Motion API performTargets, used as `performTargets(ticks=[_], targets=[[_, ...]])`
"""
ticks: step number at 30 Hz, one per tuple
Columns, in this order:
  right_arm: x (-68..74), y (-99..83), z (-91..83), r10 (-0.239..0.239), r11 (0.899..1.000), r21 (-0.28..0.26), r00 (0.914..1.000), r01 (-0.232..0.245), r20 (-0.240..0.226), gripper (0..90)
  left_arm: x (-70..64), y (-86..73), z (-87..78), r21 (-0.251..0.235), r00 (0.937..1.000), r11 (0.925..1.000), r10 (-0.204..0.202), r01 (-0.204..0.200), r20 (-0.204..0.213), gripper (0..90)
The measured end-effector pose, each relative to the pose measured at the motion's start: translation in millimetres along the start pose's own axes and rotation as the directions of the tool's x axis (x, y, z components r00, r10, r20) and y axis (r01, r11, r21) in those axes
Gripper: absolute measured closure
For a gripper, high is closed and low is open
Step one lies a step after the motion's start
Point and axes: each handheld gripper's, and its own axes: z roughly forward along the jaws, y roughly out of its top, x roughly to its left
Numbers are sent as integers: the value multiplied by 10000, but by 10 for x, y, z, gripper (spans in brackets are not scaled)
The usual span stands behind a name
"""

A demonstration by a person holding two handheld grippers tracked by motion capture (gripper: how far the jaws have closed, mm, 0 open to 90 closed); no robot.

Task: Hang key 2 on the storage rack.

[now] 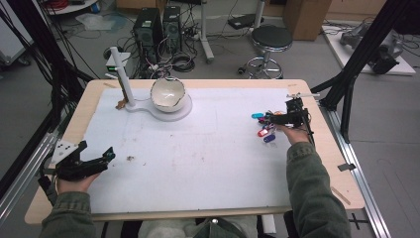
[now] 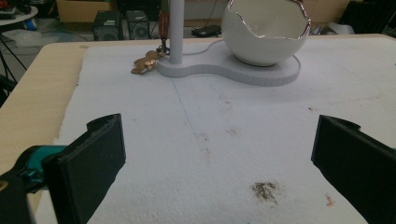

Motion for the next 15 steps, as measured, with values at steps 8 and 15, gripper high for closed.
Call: performTargets(ticks=[8, 15], targets=[[-33, -24, 166, -109, 9980, 633, 9996, 93, 242, 6, 21, 7, -8, -162, 9996, 9997, -187, 184, -203, 34], [-54, -56, 255, -30, 9943, 1066, 9996, -1, 287, 60, 10, 4, -2, -92, 9998, 9999, -102, 100, -151, 34]])
